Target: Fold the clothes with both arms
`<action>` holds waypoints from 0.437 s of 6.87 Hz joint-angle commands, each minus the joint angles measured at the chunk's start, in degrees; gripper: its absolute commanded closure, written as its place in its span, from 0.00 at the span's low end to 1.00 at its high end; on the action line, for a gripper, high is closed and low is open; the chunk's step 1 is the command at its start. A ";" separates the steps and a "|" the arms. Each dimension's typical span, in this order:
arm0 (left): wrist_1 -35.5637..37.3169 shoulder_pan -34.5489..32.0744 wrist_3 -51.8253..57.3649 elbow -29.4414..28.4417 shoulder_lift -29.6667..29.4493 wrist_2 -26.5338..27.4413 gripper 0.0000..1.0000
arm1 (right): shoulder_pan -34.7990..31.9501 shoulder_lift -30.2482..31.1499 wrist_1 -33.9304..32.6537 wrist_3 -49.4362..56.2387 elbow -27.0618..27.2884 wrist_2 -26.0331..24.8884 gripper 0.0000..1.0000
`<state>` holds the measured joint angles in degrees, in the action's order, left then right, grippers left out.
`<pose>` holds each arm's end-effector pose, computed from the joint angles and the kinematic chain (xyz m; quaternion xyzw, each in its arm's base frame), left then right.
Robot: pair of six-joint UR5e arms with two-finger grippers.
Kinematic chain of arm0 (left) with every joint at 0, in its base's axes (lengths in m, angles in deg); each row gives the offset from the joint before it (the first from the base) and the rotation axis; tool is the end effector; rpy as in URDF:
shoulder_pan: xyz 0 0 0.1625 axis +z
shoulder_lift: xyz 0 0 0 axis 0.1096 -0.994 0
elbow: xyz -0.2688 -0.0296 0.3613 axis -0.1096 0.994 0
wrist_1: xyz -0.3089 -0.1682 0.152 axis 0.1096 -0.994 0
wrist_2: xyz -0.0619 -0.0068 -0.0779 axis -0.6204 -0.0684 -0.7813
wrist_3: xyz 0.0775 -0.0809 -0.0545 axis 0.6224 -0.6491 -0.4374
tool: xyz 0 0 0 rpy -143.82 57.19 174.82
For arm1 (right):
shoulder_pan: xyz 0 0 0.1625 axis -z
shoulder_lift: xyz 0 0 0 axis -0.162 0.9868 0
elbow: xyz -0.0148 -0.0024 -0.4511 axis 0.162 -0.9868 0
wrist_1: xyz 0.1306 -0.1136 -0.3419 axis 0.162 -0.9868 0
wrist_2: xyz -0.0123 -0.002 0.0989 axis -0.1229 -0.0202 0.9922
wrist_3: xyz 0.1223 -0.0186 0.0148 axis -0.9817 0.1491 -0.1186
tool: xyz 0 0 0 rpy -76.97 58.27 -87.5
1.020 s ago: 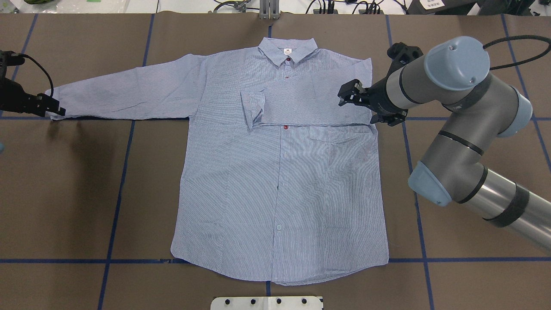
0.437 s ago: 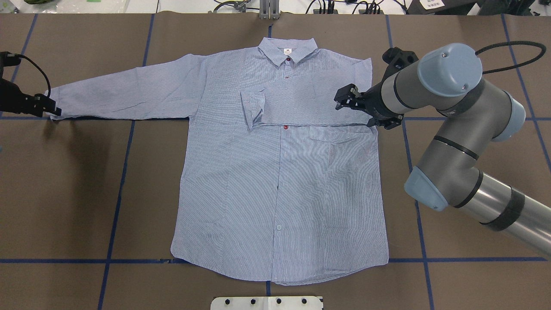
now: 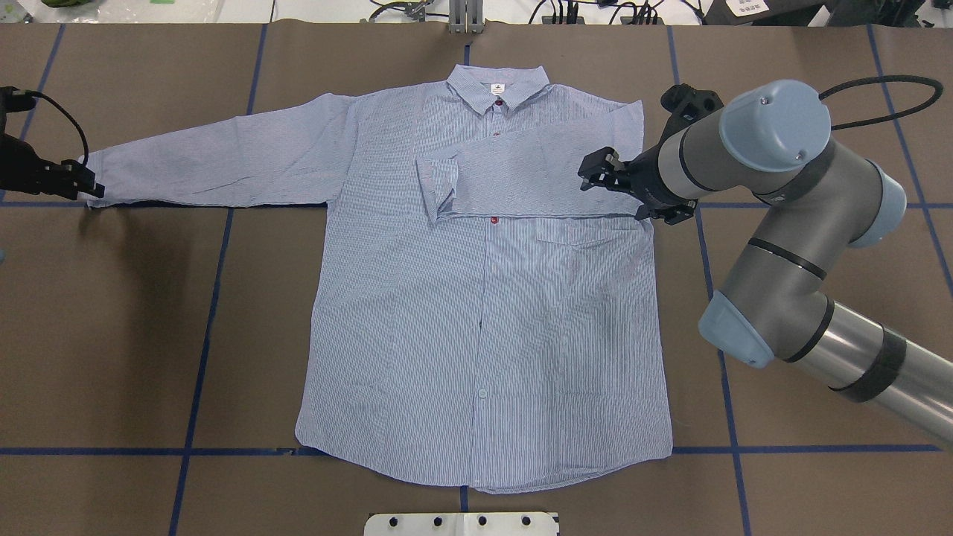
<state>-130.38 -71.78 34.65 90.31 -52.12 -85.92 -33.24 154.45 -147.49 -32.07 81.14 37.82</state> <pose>0.2042 -0.5744 0.6809 0.0826 0.4558 -0.0475 0.8850 -0.4023 -0.4925 0.3538 0.0313 -0.4886 0.2299 0.8411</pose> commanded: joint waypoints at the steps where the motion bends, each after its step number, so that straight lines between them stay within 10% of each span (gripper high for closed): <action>1: 0.00 0.09 -2.19 -0.02 -0.16 1.38 1.00 | 0.11 0.01 0.04 0.03 -0.04 -0.04 0.00; 3: 0.00 -0.69 -2.37 0.50 -0.16 1.04 1.00 | 0.29 -0.08 0.04 -0.05 0.04 -0.04 0.00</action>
<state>-130.38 -71.92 32.47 90.46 -52.27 -84.72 -33.07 154.45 -147.49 -32.09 81.14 37.78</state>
